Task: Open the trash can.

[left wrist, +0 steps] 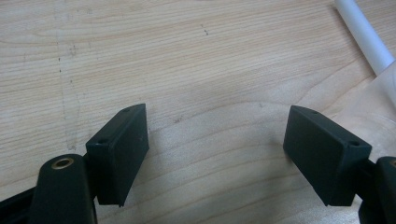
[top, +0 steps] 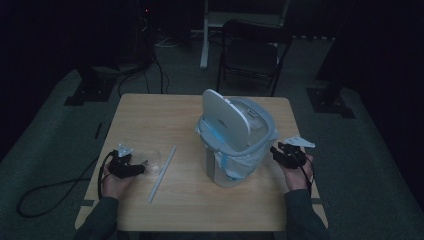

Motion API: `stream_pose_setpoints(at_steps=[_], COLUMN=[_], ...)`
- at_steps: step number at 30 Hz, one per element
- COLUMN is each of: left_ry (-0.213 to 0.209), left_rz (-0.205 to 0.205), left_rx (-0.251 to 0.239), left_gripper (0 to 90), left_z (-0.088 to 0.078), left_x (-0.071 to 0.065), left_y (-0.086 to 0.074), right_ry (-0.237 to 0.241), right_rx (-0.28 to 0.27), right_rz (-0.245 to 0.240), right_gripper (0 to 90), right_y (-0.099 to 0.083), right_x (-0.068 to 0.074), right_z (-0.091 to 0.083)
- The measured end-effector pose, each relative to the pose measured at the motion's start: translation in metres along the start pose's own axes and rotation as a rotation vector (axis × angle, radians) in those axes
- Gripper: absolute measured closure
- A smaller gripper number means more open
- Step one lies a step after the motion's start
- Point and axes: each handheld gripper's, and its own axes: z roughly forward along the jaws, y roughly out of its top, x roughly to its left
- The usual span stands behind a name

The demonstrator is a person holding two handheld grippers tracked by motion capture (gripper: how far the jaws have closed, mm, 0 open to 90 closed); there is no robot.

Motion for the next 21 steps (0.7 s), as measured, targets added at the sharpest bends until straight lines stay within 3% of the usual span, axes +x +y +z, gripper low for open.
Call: stream_pose_setpoints(at_steps=[12, 21], left_ry=[-0.009, -0.023], left_rz=[0.013, 0.007], left_rx=[0.005, 0.011], left_gripper=[22.1, 37.0], left_z=[0.000, -0.005], left_x=[0.000, 0.000], left_y=[0.000, 0.001], right_ry=[0.001, -0.004], right_rx=[0.046, 0.056], right_rz=[0.006, 0.019], right_gripper=[57.1, 55.5], right_y=[-0.024, -0.036], right_x=[0.002, 0.000], right_z=[0.017, 0.025])
